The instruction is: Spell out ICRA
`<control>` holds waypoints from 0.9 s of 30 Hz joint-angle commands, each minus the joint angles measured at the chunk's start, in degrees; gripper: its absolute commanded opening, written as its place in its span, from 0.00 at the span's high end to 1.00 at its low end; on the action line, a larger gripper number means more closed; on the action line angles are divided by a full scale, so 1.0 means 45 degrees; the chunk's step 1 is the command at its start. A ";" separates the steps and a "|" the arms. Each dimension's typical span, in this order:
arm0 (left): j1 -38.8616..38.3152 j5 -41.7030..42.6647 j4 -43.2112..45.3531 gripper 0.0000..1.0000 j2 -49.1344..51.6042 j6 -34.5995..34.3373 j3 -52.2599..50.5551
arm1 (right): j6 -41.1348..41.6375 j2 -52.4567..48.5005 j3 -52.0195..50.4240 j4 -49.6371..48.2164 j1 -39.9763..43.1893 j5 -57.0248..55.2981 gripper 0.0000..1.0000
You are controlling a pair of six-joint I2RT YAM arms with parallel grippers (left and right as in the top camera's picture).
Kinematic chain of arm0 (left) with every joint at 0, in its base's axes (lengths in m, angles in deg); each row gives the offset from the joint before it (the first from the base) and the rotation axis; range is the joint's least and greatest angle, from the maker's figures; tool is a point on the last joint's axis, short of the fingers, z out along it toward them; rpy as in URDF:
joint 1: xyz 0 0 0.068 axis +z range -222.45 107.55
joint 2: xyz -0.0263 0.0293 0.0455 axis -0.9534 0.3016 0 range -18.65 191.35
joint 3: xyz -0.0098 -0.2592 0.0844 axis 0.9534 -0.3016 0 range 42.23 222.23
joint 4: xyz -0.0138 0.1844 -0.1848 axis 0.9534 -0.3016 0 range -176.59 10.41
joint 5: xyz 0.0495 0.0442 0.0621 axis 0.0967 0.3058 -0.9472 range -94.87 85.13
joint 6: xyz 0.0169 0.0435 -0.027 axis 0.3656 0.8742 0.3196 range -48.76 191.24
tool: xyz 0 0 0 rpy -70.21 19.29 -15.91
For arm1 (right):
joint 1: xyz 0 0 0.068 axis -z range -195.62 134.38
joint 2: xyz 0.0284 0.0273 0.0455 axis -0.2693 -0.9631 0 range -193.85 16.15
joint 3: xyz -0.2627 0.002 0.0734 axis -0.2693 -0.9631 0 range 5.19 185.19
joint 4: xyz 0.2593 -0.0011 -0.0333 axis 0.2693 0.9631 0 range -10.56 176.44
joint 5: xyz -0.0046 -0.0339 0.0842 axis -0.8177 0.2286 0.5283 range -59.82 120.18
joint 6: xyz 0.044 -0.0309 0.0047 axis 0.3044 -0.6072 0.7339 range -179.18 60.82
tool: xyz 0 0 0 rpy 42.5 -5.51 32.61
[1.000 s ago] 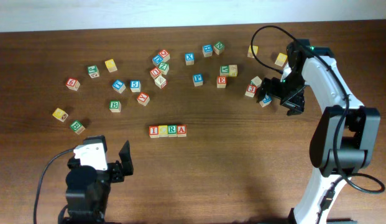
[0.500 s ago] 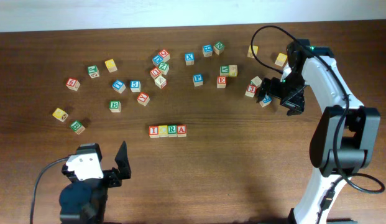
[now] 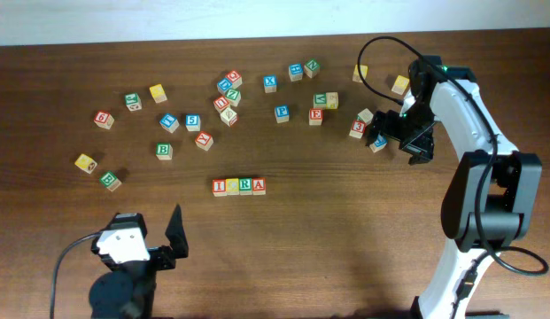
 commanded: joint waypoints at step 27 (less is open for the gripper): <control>0.0044 -0.0092 0.7961 0.01 -0.1360 0.0015 -0.0408 | -0.0112 0.0214 0.0141 -0.0010 0.0024 -0.0112 0.02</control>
